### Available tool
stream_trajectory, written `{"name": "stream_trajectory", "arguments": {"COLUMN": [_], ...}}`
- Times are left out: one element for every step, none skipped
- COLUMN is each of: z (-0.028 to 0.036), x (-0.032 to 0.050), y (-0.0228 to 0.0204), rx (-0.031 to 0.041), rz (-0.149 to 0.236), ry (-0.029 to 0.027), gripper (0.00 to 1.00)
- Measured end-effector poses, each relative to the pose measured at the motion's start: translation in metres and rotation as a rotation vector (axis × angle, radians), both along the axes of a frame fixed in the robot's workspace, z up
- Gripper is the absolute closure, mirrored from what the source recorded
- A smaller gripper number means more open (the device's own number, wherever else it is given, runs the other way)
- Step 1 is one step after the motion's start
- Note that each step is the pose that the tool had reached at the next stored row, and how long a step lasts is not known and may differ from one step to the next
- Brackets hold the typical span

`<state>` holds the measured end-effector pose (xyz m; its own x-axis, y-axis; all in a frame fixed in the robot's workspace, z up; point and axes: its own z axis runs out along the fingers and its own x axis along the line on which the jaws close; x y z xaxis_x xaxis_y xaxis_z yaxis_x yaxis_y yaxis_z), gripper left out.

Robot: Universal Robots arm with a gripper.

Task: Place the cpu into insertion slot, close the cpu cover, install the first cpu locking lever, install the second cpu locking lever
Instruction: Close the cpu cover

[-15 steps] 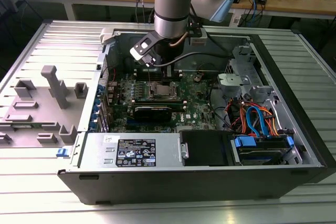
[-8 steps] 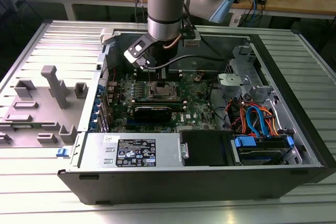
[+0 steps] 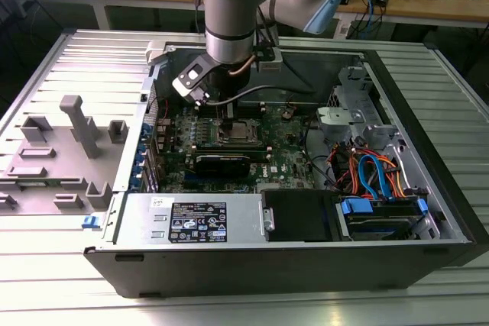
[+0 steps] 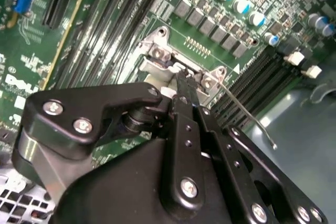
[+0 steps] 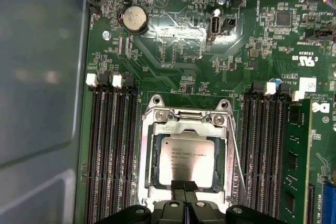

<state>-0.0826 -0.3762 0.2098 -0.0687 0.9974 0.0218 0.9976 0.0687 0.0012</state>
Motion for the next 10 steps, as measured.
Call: {"name": "stream_trajectory", "arguments": {"z": [-0.0011, -0.0022, -0.0028, -0.0028, -0.0009, 0.0011, 0.0027, 0.0027, 0.0026, 0.0022], "x": [0.0000, -0.0001, -0.0003, -0.0003, -0.0003, -0.0003, -0.0003, 0.0002, 0.0020, 0.0039], "y": [0.0000, 0.0000, 0.0000, 0.0000, 0.0000, 0.0000, 0.0001, 0.0001, 0.0001, 0.0000], "rx": [-0.0001, 0.0000, -0.0003, -0.0002, 0.0001, -0.0001, 0.0002, 0.0002, 0.0002, 0.0000], "rz": [0.000, 0.000, 0.000, 0.000, 0.000, 0.000, 0.000, 0.000, 0.000, 0.000], "ry": [0.0000, 0.0000, 0.0001, 0.0001, -0.0001, 0.0000, -0.0001, 0.0000, -0.0001, 0.0000], "gripper": [0.89, 0.89, 0.89, 0.89, 0.89, 0.89, 0.89, 0.89, 0.89, 0.89]}}
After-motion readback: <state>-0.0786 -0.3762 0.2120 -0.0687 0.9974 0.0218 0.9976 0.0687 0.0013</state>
